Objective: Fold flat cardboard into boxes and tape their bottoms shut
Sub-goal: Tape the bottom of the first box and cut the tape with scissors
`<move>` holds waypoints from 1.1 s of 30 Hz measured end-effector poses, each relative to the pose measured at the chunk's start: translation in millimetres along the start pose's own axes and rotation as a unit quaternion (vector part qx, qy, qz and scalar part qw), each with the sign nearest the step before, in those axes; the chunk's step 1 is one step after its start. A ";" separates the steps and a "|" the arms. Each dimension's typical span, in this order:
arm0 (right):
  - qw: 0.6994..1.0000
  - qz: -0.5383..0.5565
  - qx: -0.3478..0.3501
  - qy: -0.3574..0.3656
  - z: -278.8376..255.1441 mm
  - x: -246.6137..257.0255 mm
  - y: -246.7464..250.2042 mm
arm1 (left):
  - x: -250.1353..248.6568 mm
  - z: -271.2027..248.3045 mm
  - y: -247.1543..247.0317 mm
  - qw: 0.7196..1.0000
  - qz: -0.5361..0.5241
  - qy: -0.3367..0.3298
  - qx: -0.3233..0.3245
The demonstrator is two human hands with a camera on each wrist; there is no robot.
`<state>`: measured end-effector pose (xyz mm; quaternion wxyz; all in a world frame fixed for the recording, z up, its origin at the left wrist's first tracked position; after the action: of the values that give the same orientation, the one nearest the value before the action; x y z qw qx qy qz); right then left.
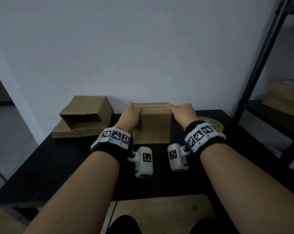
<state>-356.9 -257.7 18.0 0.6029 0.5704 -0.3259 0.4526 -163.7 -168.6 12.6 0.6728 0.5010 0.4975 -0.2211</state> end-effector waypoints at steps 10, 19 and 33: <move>0.998 -0.037 0.008 -0.041 -5.0 1.0 -1.9 | 4.5 -6.6 0.2 0.998 -0.041 0.041 0.021; 0.998 -0.055 0.021 -0.004 -9.0 0.3 -3.2 | 9.3 -15.1 14.5 0.988 -0.150 -0.025 -0.016; 0.992 -0.056 0.069 -0.084 -6.1 -29.2 -19.3 | 41.4 -13.3 0.5 0.997 -0.007 0.076 0.009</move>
<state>-350.9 -255.6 -17.0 0.5570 0.6640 -0.3110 0.3900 -152.5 -148.2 -24.1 0.6269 0.5187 0.5487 -0.1918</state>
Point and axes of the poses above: each hand's wrist, its own z-axis towards the middle knuckle, its own y-axis out of the back of the hand, x = y × z, the point moved 10 cm from there along z, towards the middle knuckle, and after that the axes turned 4 degrees about z, right-handed, at the moved point
